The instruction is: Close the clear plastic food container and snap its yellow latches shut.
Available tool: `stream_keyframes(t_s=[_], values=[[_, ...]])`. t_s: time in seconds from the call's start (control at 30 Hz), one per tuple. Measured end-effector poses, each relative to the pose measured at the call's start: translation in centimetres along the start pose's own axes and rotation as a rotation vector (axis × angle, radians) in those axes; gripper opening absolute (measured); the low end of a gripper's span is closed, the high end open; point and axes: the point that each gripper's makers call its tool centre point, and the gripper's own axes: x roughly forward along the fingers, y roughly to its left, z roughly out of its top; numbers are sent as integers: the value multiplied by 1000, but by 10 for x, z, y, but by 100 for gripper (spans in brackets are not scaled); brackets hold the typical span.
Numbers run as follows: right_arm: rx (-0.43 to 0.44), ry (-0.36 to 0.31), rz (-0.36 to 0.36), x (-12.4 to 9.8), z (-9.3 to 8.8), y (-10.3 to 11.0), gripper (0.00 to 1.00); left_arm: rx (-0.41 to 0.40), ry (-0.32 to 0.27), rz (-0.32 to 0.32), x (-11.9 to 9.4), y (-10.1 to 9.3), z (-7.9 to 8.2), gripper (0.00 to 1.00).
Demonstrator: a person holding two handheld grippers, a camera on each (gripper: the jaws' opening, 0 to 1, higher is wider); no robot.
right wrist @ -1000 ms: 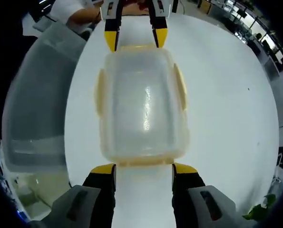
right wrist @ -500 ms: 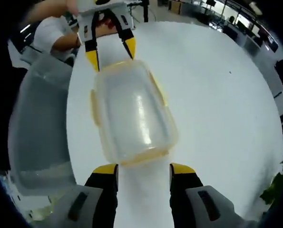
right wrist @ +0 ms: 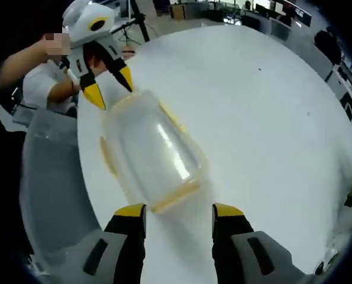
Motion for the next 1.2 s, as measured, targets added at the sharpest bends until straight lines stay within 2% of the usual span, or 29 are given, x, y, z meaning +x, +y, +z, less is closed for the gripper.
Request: stream_keyframes(t_s=[0.07, 0.2, 0.3, 0.43, 0.6, 0.67, 0.73, 0.8, 0.93, 1.13, 1.2], values=[[29, -19, -15, 0, 2, -3, 42, -26, 11, 5, 0, 1, -3, 35], [165, -71, 15, 0, 7, 3, 42, -124, -21, 1, -2, -2, -4, 36], [182, -80, -9, -1, 7, 0, 42, -182, -36, -4, -4, -2, -4, 39], [229, -97, -5, 0, 8, 2, 42, -273, -55, 7, -5, -2, -7, 41], [281, -104, -27, 0, 7, -2, 41, -383, -88, 13, -3, 1, -8, 41], [328, -126, -31, -1, 8, -3, 40, -381, -89, 19, 0, 0, -9, 41], [436, -200, -4, -2, 17, -1, 38, -390, -85, 30, 2, 0, -13, 41], [517, -246, 19, -3, 21, 2, 37, -416, -95, 33, 3, -2, -15, 41], [528, -230, -7, 3, 12, 2, 34, -498, -139, 47, 4, 0, -14, 41], [553, -235, -7, 4, 8, 5, 33, -518, -145, 76, 4, 0, -15, 37], [552, -232, -8, 4, 7, 4, 33, -532, -169, 94, 2, 2, -11, 37]])
